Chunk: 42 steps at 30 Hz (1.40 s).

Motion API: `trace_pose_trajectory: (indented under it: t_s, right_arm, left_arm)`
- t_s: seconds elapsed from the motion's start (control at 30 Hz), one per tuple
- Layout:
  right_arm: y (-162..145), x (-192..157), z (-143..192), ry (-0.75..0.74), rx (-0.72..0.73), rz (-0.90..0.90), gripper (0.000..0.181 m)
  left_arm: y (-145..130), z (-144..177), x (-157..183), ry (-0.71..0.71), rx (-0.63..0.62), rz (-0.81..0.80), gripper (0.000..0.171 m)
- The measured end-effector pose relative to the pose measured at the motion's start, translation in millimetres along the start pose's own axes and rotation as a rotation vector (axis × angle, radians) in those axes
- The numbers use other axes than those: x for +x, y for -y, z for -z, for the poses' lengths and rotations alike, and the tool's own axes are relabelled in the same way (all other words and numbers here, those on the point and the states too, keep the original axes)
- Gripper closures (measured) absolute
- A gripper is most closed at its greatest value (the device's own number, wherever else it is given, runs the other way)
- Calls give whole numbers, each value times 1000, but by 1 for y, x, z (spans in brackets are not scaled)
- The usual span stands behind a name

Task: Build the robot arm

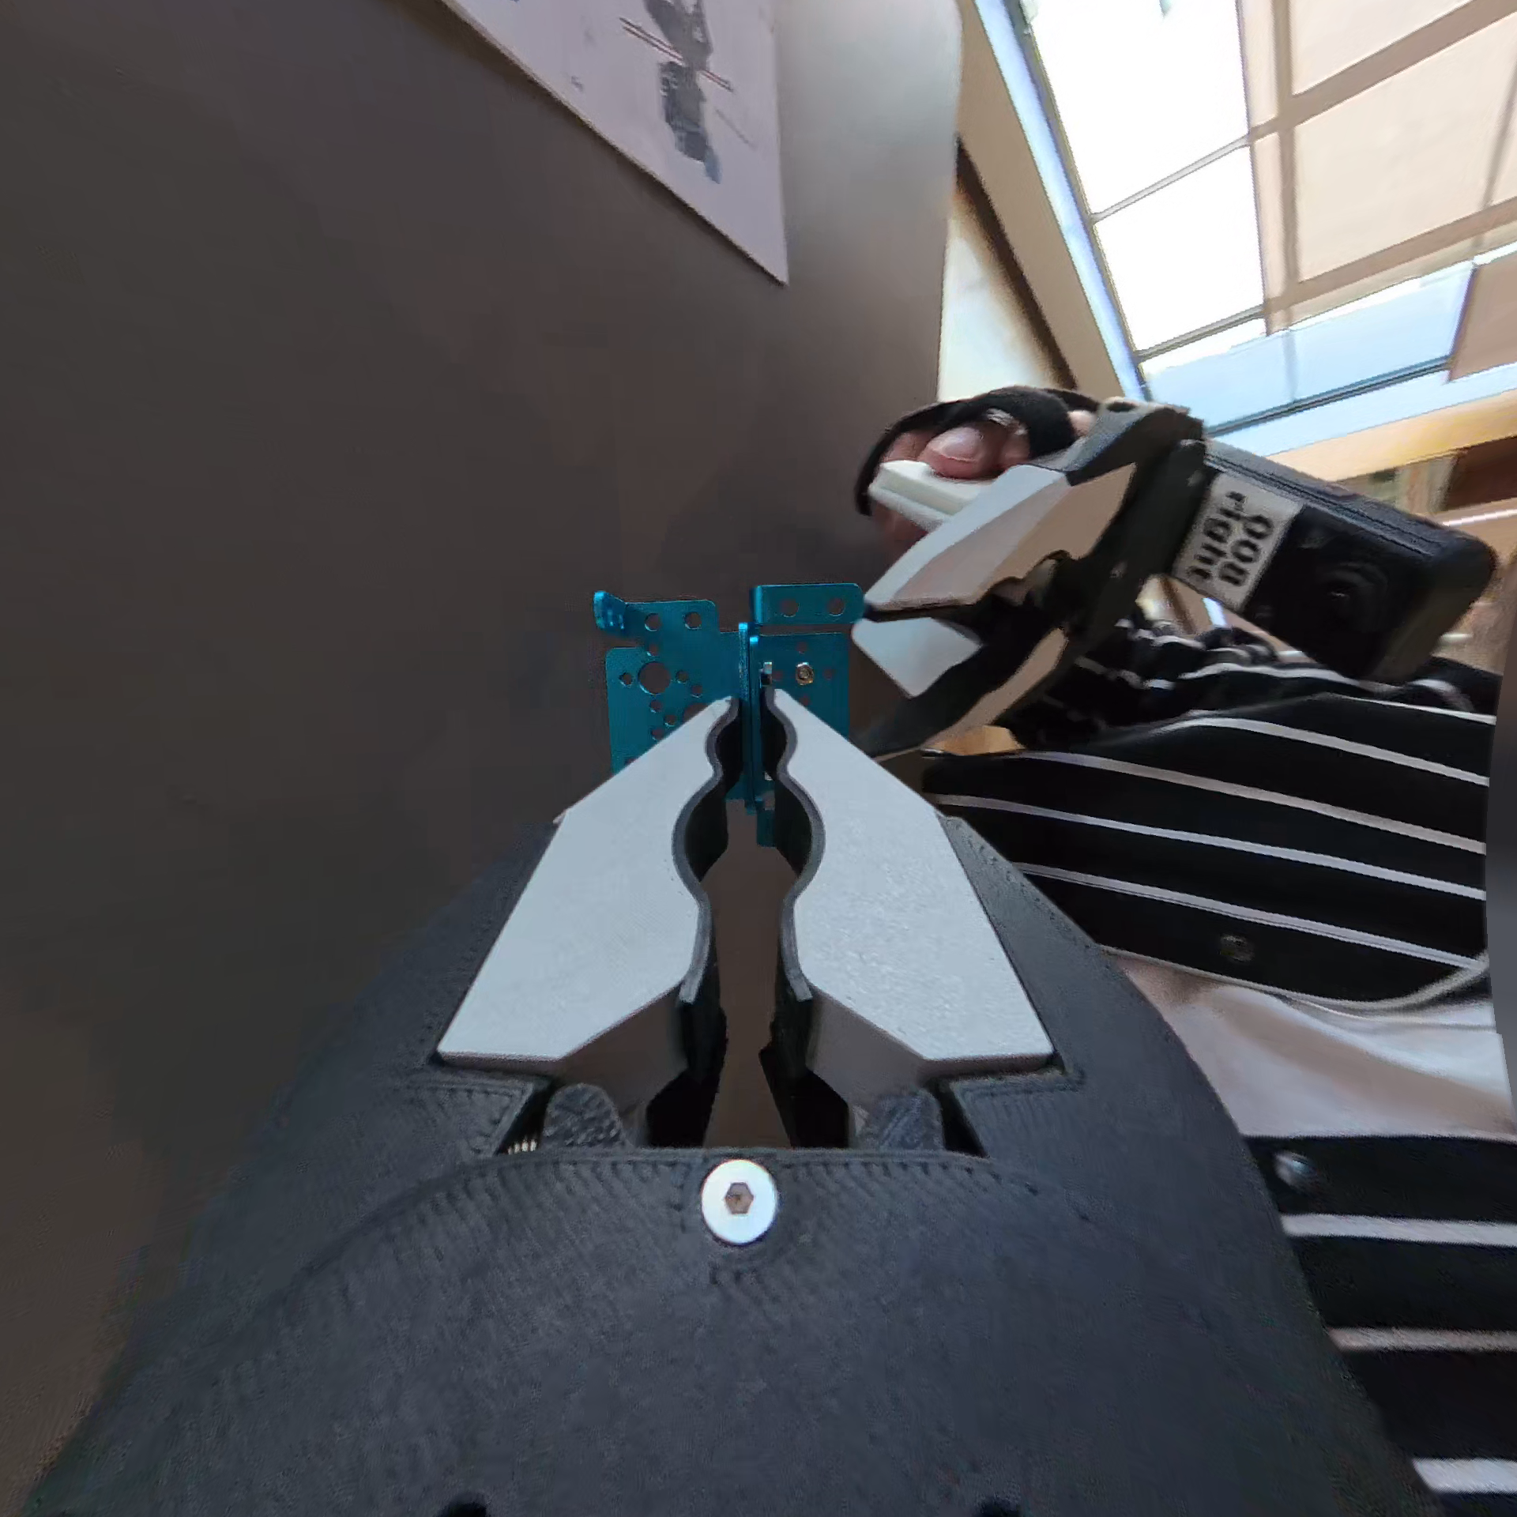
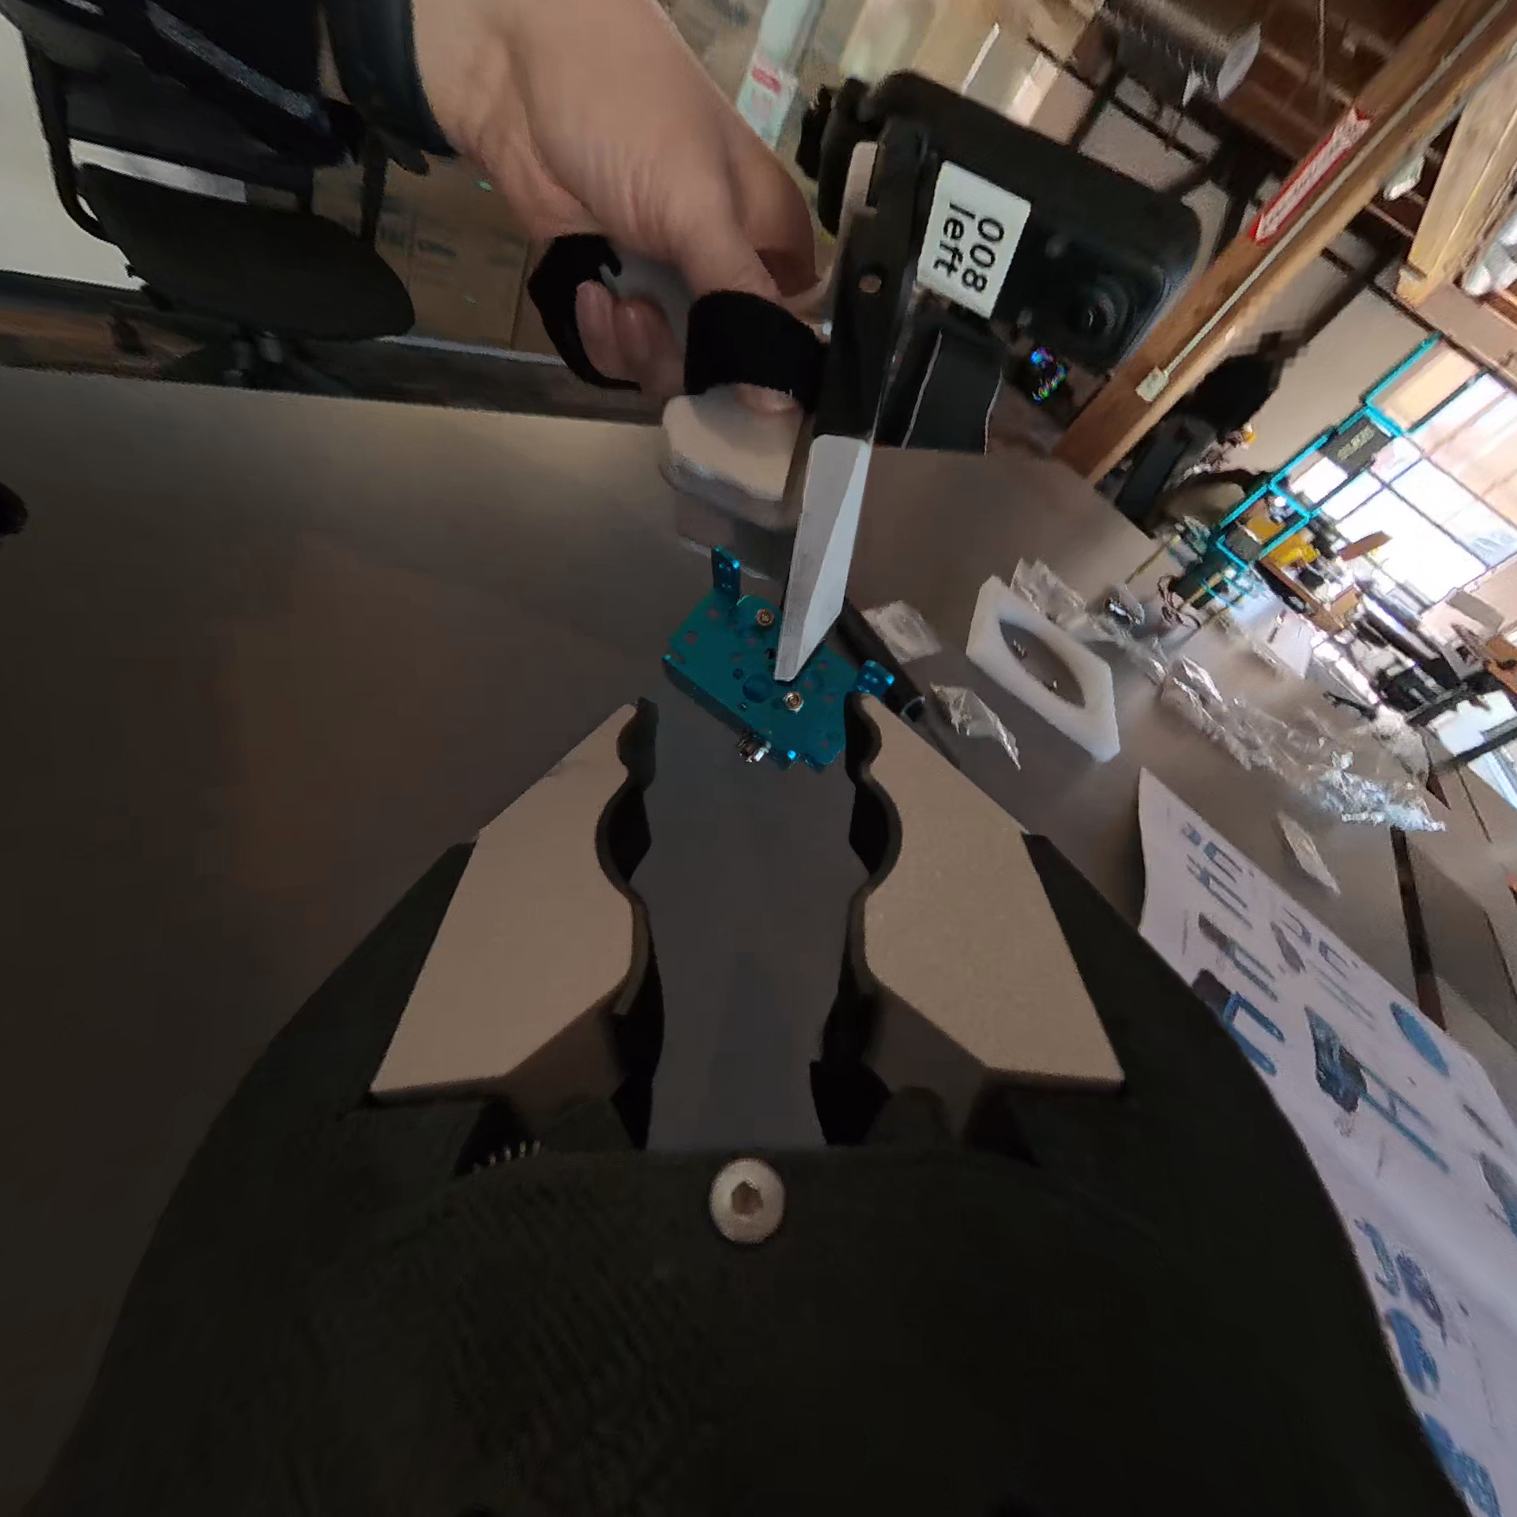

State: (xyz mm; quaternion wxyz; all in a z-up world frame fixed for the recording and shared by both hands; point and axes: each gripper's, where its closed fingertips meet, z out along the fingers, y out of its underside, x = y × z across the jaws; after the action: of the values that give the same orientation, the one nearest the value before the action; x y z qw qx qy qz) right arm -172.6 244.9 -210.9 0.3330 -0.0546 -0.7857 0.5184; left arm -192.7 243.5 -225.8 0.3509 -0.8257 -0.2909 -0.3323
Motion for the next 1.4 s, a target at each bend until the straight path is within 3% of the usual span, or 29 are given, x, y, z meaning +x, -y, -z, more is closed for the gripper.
trace_pose_trajectory:
  t_s: [0.1,0.27,0.4,0.87,1.2,1.27,1.33,1.4]
  right_arm:
    - [16,-9,5,90,69,-39,133]
    - [41,-2,16,59,155,-20,137]
    - [44,-1,17,56,141,-5,146]
    - [56,7,24,-31,175,29,156]
    - [78,3,38,-109,209,192,156]
    - [84,4,45,-141,220,209,152]
    - [90,5,53,-117,256,115,150]
    - [95,12,58,-29,294,-182,146]
  left_arm:
    - [-2,3,23,-87,9,25,169]
    - [-6,8,49,-106,-14,1,169]
    - [-3,11,64,-115,-10,-15,169]
    - [5,19,78,-131,69,-48,170]
    - [-1,24,103,-85,116,-234,170]
    - [2,28,103,-17,156,-296,170]
    - [3,33,96,107,181,-381,170]
    - [5,37,94,220,225,-482,170]
